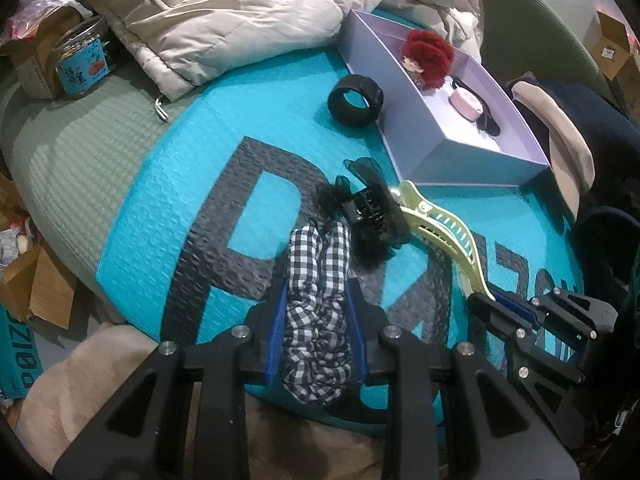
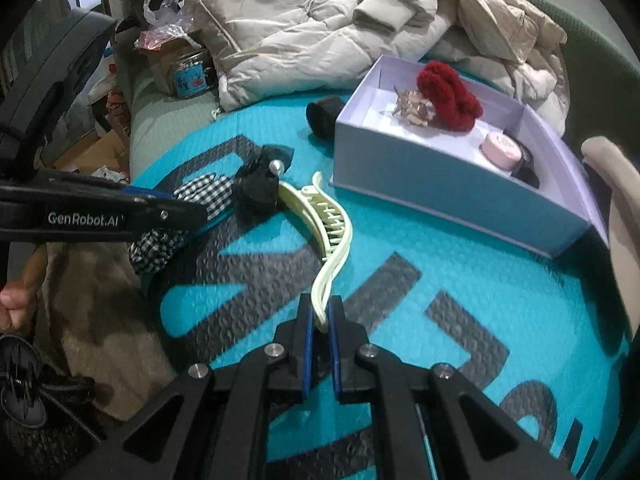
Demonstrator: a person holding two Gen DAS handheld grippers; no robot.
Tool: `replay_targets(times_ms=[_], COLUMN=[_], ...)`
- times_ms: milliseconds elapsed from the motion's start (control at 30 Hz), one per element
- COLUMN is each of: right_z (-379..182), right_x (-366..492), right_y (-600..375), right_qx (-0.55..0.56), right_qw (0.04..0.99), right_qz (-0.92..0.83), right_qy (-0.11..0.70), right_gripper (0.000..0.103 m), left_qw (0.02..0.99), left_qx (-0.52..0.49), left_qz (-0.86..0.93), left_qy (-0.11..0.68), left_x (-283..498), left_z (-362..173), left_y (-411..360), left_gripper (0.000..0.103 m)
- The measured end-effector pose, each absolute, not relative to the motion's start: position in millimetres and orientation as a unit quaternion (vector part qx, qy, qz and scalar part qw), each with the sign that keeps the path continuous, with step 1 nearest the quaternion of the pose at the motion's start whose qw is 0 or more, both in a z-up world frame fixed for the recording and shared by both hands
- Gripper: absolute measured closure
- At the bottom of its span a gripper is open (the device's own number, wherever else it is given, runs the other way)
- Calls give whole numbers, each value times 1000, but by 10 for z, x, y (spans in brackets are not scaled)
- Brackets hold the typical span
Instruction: Organize objects
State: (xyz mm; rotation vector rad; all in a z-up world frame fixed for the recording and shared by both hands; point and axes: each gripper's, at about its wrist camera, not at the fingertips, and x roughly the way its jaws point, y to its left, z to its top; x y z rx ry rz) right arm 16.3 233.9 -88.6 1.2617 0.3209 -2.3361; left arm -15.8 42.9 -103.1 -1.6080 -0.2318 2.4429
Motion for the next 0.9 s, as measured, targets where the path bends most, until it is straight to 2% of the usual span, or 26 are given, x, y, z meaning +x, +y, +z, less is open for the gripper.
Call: replay_targets(times_ms=[233, 367, 467, 633, 700, 833, 900], right_z=[-879, -901, -913, -939, -967, -980, -971], right_x=[114, 15, -51, -164, -196, -180, -190], right_y=[2346, 2330, 2311, 2216, 2191, 2146, 2177], right_qx=[451, 456, 456, 443, 444, 440, 443], right_qw=[223, 226, 236, 248, 255, 258, 256], right_qz=[-856, -854, -852, -854, -852, -851, -852], right_qy=[118, 110, 103, 111, 109, 124, 115], right_gripper=[93, 75, 72, 72, 81, 88, 92], left_qw=[101, 102, 106, 104, 103, 100, 97], left_qx=[-547, -549, -549, -545, -542, -539, -539], left_qz=[829, 828, 827, 831, 833, 836, 837], left_qy=[-61, -59, -52, -36, -26, -11, -4], left_x=[-169, -188, -209, -229, -229, -217, -212], left_z=[-1048, -1065, -1081, -1091, -1095, -1092, -1086], left_y=[465, 458, 469, 505, 525, 551, 557], left_gripper=[76, 74, 73, 72, 72, 73, 79])
